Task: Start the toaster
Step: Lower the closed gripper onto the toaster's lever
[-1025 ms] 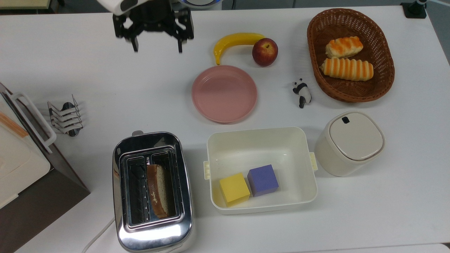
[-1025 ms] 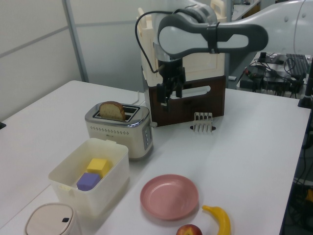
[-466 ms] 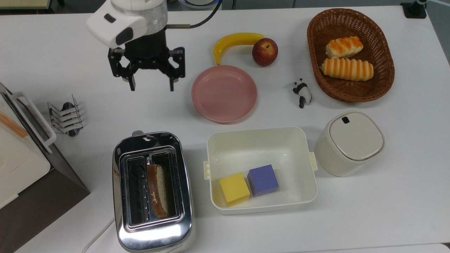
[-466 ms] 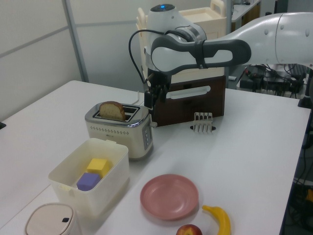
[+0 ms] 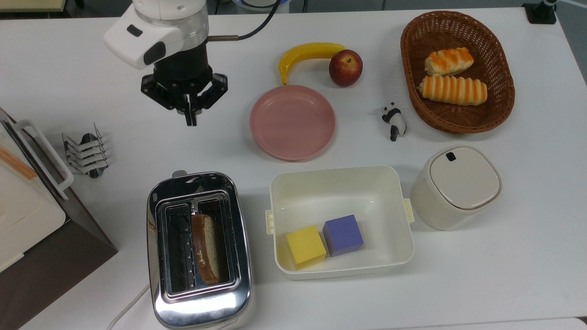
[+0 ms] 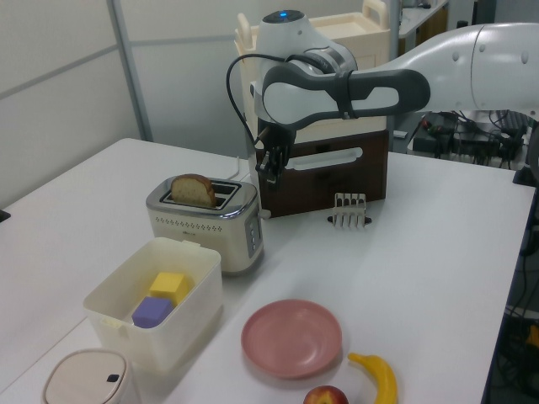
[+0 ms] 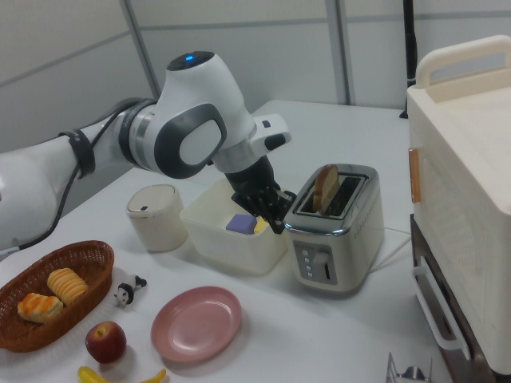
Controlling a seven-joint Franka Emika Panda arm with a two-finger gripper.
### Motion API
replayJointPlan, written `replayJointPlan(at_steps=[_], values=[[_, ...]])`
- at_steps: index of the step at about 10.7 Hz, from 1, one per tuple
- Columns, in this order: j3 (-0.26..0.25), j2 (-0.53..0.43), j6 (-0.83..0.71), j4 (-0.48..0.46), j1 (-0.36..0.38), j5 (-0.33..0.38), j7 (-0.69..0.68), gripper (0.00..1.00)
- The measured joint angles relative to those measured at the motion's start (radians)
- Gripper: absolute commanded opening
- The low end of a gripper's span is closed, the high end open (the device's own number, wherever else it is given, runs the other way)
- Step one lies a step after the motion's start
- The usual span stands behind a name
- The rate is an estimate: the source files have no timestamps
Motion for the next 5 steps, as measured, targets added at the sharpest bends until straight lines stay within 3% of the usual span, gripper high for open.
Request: replayJointPlan(at_steps=[5], values=[[0.000, 0.080, 0.097, -0.001, -0.029, 0.000, -0.036, 0.00]])
